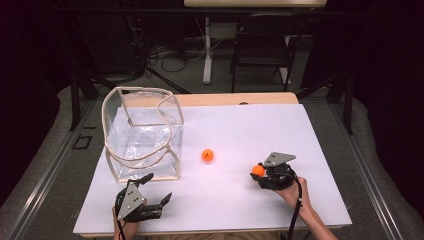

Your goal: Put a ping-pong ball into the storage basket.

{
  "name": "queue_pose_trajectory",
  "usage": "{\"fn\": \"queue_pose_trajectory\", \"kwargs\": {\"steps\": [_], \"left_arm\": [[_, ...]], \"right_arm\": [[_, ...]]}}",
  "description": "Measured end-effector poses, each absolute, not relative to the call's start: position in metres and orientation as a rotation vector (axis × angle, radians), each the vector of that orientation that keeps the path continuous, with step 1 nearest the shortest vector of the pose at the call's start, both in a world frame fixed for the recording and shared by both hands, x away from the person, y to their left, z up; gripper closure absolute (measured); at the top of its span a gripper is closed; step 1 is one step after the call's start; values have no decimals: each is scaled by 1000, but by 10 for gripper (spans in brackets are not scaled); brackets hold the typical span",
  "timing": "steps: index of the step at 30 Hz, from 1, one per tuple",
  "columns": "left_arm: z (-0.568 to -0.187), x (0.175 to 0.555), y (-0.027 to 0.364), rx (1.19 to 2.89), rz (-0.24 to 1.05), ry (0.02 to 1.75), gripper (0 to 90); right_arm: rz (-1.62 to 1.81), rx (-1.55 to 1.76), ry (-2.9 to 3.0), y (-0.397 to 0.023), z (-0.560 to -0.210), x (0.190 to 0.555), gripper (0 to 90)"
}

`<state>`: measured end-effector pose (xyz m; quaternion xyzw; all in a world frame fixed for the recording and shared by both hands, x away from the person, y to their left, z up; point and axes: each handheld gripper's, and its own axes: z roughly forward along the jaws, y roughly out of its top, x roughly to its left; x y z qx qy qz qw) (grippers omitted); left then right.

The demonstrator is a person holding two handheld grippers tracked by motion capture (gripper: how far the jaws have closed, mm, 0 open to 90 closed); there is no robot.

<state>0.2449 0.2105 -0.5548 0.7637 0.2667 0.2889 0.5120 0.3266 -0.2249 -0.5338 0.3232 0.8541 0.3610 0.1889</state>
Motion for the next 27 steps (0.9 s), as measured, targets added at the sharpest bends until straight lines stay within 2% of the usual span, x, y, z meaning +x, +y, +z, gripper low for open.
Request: {"fn": "queue_pose_trajectory", "kwargs": {"steps": [27], "left_arm": [[-555, 245, 210, 1846, 691, 628, 157]], "right_arm": [[1110, 846, 2384, -194, -519, 342, 505]]}}
